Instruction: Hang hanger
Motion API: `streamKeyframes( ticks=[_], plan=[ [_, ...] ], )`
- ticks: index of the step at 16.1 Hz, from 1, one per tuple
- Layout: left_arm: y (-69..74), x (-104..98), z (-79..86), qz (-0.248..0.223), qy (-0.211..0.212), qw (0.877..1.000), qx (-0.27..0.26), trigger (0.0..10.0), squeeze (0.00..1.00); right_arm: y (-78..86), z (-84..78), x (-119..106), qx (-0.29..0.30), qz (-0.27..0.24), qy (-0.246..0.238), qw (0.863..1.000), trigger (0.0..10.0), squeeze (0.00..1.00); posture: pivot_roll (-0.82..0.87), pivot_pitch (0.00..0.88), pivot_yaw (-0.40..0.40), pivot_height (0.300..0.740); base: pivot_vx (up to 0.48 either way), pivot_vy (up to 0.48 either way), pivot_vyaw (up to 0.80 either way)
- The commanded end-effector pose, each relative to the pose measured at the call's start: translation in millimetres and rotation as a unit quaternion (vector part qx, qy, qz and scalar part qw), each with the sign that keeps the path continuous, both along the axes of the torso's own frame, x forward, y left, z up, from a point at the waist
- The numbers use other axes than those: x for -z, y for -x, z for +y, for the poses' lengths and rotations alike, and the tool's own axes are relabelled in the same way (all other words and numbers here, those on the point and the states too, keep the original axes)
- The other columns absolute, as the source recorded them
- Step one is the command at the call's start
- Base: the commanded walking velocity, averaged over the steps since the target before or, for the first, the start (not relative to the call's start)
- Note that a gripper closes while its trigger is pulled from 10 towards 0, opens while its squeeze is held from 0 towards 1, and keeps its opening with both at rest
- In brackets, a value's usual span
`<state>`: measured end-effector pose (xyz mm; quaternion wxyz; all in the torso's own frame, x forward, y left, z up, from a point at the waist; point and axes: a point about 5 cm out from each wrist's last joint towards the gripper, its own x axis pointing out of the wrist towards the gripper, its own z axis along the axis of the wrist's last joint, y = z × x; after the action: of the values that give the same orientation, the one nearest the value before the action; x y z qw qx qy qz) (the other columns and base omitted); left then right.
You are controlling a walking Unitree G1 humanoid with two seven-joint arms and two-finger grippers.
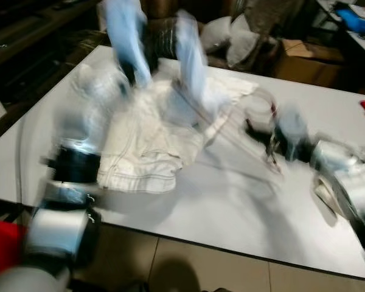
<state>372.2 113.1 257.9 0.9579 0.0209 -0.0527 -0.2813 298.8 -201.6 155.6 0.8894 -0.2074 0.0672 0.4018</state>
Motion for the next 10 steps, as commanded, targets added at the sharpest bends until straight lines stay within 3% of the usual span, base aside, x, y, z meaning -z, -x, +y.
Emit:
streamKeyframes(
  ticks=[1, 4, 6, 8, 10],
  plan=[
    [-5.7, 5.8, -4.0, -0.006, -0.023, 0.999, -0.023, 10.0, 0.00, 9.6, -3.7, -15.0, -0.015, -0.012, -0.004, 1.000, 10.0, 0.00, 0.02, 0.008, -0.040, 0.740, 0.000, 0.000, 0.00],
    [-18.2, 5.8, 8.1, -0.011, -0.020, 0.997, -0.070, 10.0, 0.00, 32.1, -11.4, -22.2, -0.043, 0.010, 0.004, 0.999, 10.0, 0.00, 0.01, 0.008, -0.034, 0.740, 0.000, 0.000, 0.00],
    [-31.0, -5.2, 27.0, -0.036, -0.012, 0.991, -0.130, 10.0, 0.00, 56.8, -15.4, -27.4, -0.080, 0.053, 0.030, 0.995, 10.0, 0.00, 0.01, 0.008, -0.040, 0.740, 0.000, 0.000, 0.00],
    [-35.6, -10.5, 37.4, -0.048, -0.014, 0.987, -0.151, 10.0, 0.00, 67.5, -19.9, -31.6, -0.090, 0.077, 0.039, 0.992, 10.0, 0.00, 0.01, 0.007, -0.042, 0.740, 0.000, 0.000, 0.00],
    [-32.2, -0.8, 53.5, -0.037, -0.070, 0.987, -0.141, 10.0, 0.00, 72.5, -26.9, -48.6, -0.079, 0.061, 0.008, 0.995, 10.0, 0.00, 0.00, 0.000, -0.033, 0.740, 0.000, 0.000, 0.00]
  ],
)
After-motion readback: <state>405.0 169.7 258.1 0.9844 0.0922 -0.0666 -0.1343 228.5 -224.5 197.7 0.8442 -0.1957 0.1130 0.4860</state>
